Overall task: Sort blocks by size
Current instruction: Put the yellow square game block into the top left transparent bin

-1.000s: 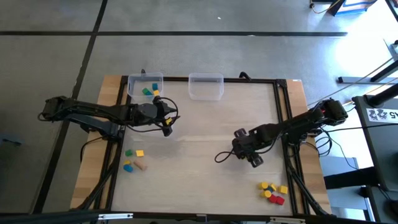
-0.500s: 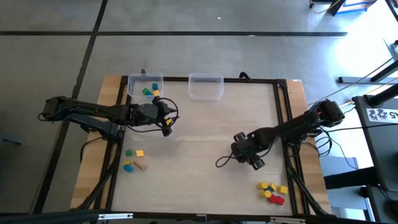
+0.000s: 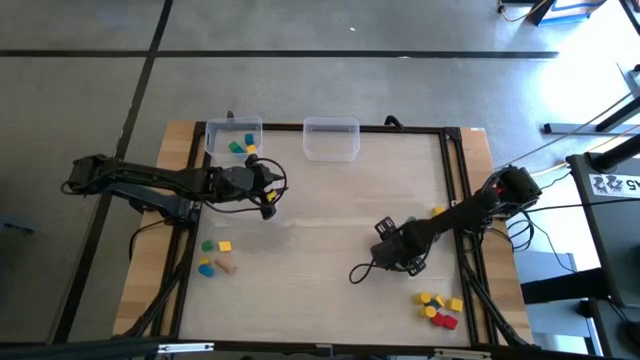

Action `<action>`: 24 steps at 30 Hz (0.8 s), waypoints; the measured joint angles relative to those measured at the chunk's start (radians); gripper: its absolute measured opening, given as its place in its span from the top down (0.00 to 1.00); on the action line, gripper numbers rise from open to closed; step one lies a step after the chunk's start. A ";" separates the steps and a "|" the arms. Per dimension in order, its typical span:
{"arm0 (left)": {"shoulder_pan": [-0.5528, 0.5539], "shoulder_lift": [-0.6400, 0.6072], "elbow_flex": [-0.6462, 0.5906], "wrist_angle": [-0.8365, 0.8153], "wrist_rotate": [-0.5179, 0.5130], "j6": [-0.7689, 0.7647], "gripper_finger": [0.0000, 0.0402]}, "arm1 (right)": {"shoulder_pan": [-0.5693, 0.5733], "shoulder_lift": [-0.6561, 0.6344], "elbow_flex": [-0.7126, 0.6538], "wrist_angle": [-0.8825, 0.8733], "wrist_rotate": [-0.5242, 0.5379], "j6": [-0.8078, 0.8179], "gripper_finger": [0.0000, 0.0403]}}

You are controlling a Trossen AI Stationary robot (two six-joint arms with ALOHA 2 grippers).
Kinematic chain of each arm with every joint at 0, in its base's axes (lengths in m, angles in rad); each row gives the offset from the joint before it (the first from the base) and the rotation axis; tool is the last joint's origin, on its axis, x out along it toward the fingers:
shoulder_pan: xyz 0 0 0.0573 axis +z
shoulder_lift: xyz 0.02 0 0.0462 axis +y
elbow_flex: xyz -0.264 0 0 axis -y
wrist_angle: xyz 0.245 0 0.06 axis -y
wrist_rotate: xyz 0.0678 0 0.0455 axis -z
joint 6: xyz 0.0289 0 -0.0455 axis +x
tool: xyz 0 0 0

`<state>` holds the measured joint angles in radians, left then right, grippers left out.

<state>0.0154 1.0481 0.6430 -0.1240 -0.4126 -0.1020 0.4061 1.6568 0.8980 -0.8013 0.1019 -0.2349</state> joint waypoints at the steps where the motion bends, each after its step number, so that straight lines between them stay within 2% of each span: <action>1: 0.000 0.000 0.000 0.000 0.000 0.000 0.61 | 0.000 0.003 0.000 -0.001 -0.002 0.000 0.41; 9: 0.000 0.000 0.000 0.000 0.000 -0.002 0.61 | 0.000 0.006 0.000 -0.003 -0.016 0.000 0.66; 16: 0.000 0.000 0.000 0.001 0.000 -0.002 0.61 | -0.001 0.014 0.046 -0.024 0.008 0.002 0.66; 24: -0.002 -0.016 0.000 0.001 0.000 0.006 0.61 | -0.031 0.012 0.180 -0.129 0.141 -0.048 0.66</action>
<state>0.0135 1.0317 0.6430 -0.1230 -0.4122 -0.0956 0.3748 1.6688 1.0784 -0.9307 0.2431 -0.2828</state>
